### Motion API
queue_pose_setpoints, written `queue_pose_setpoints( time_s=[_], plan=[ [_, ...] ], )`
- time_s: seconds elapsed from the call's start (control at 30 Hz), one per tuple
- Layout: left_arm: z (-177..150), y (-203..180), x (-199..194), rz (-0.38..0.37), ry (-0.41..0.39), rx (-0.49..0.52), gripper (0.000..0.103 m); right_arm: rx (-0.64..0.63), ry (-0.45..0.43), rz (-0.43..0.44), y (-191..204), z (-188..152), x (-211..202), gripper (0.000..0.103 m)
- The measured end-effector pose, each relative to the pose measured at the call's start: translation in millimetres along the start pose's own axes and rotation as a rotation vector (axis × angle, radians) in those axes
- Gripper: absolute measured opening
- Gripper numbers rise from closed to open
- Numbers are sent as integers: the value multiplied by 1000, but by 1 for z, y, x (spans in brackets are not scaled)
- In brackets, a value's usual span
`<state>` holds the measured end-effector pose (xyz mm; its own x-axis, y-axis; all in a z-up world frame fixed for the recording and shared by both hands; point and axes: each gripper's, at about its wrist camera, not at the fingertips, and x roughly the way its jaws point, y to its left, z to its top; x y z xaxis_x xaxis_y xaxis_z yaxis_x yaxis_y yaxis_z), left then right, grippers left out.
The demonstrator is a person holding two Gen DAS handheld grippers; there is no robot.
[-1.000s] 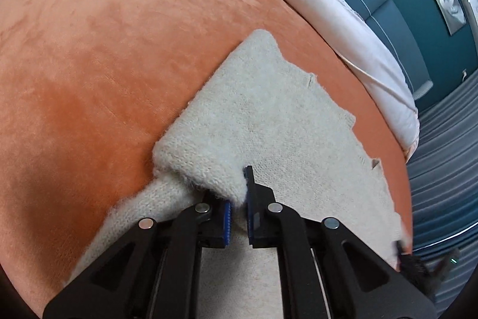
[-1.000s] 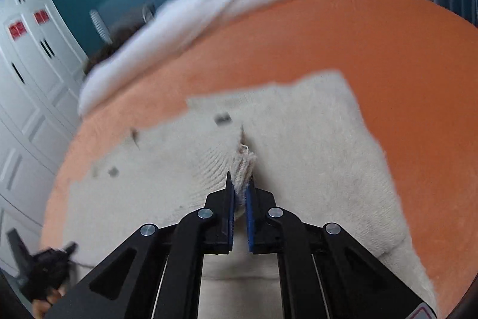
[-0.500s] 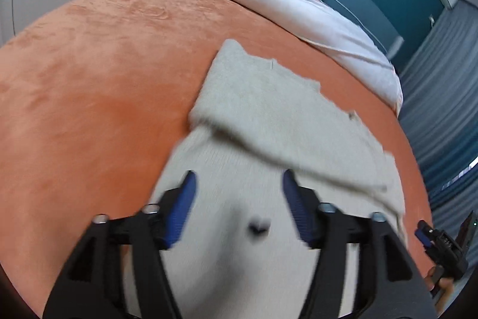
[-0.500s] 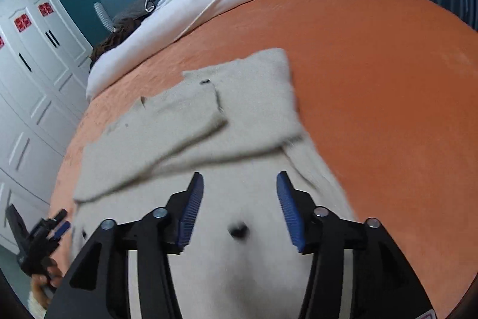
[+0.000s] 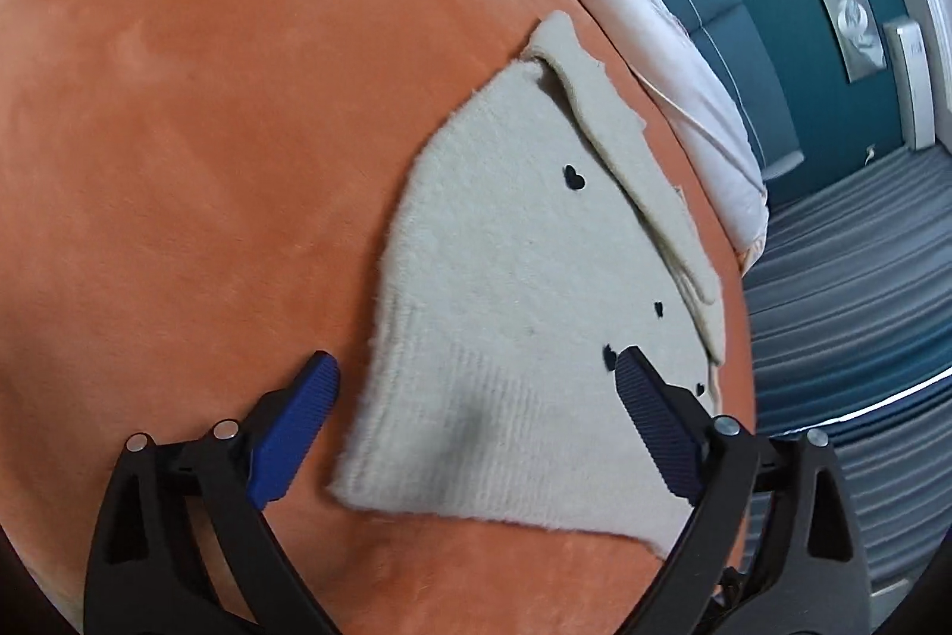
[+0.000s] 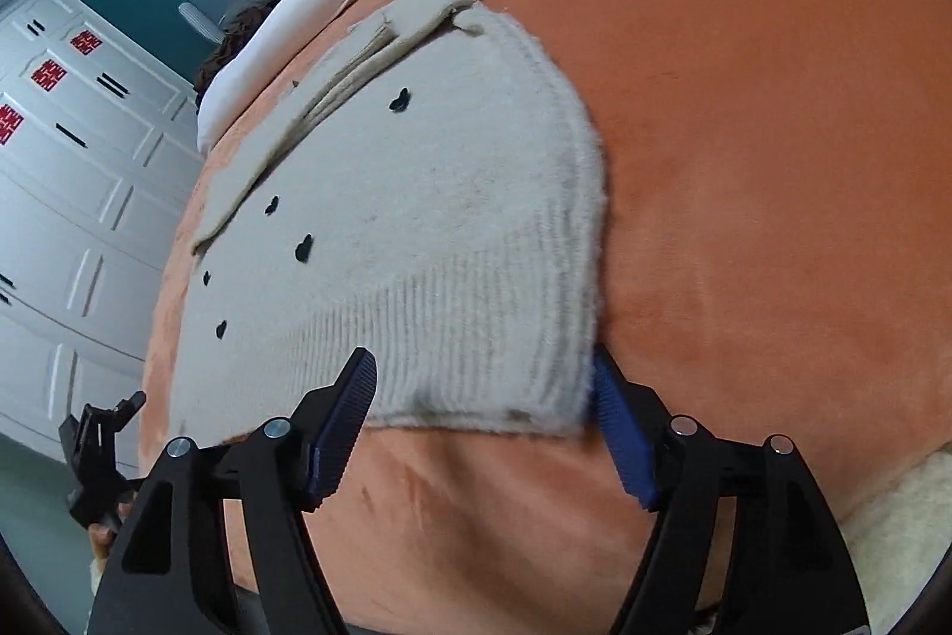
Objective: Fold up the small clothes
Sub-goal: 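Grasp the ribbed hem with both grippers and lift it toward the collar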
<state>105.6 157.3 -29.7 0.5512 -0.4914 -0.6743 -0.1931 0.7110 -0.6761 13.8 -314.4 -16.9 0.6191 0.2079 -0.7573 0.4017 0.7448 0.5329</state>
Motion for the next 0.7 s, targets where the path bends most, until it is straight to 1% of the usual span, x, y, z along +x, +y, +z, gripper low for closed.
queue_pose_setpoints(
  time_s=[0.03, 0.07, 0.1, 0.13, 0.17, 0.2, 0.23, 0.27, 0.3, 0.37, 0.47, 0.53, 0.6, 0.67, 0.7],
  plan=[
    [2, -2, 3, 2, -3, -15, 91, 2, -9, 6, 6, 4, 6, 71],
    [2, -5, 6, -12, 4, -21, 89, 13, -9, 10, 8, 7, 8, 71],
    [4, -8, 11, -19, 37, -27, 73, 35, -7, 3, 10, 6, 8, 71],
    [5, -10, 16, -36, 71, -33, 55, 50, 2, 16, 15, 11, 13, 71],
    [6, -14, 20, -60, 108, -40, 45, 51, 10, 30, 18, 13, 14, 67],
    [6, -16, 24, -66, 141, -47, 20, 51, 17, 27, 18, 15, 14, 55],
    [5, -19, 24, -74, 158, -43, 9, 46, 30, 15, 21, 18, 14, 43],
    [4, -23, 21, -68, 164, -28, 9, 37, 45, 11, 24, 21, 14, 16],
    [4, -29, 14, -44, 154, 0, 8, 29, 48, 8, 25, 24, 10, 13],
    [1, -38, -3, -38, 132, 47, 7, -3, 16, 9, 31, 26, -9, 11],
    [-4, -46, -38, -37, 92, 113, 6, -90, -16, 13, 38, 21, -49, 9],
    [-15, -47, -58, -53, 107, 135, 6, -124, -28, 24, 36, 13, -73, 8],
    [-32, -47, -75, -43, 129, 169, 6, -148, -31, 41, 29, -1, -99, 8],
    [-51, -44, -93, -26, 162, 205, 6, -167, -3, 29, 18, -22, -121, 8],
    [-63, -38, -102, -18, 187, 216, 6, -179, 31, 18, 11, -33, -127, 8]
  ],
)
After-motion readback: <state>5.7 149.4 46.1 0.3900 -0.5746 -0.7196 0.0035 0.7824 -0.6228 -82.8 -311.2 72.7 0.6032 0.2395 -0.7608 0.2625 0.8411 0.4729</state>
